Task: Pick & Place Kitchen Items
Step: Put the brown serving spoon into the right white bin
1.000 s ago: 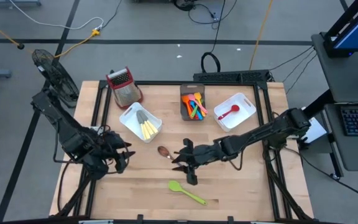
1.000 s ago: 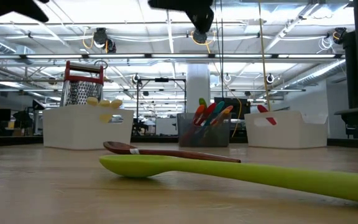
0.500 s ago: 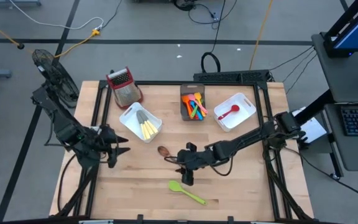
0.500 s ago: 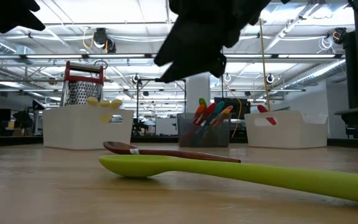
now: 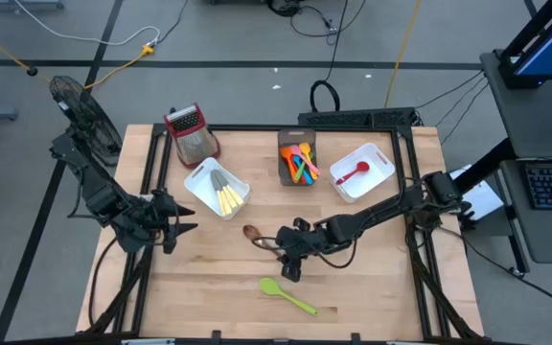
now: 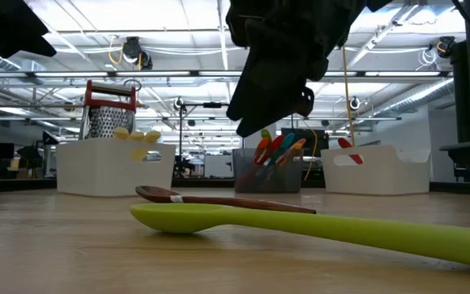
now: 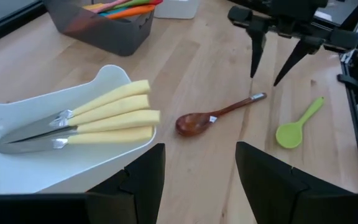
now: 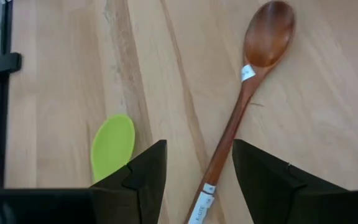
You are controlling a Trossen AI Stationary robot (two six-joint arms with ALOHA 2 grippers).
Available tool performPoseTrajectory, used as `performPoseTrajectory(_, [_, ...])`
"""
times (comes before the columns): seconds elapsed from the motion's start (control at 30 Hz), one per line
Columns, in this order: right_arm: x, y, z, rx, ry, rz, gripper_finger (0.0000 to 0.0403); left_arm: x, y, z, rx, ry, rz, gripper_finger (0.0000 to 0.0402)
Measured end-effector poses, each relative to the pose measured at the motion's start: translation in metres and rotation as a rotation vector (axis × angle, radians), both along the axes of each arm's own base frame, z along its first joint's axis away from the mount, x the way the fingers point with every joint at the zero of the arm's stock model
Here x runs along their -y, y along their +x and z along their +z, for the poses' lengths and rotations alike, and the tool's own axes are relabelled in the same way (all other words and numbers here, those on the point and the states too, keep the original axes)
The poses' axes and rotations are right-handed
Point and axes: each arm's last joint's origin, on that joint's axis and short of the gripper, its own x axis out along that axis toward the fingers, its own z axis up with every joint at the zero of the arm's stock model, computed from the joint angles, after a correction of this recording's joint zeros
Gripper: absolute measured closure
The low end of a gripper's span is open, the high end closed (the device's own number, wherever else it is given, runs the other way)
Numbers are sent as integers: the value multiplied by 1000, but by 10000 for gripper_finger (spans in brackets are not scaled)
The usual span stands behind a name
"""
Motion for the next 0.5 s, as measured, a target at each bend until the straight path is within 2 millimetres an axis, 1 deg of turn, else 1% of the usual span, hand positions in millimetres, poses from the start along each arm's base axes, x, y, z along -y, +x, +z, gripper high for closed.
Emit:
performPoseTrajectory(0.13, [4,5,-16,-47,41,-49,224,0,0,0,-1,8,-6,201])
performPoseTrajectory(0.3, [4,11,-36,-87,67,-41,224,0,0,0,-2,10,-8,201])
performPoseTrajectory(0.5, [3,12,-52,-130,66,-55,224,0,0,0,-5,9,-11,201])
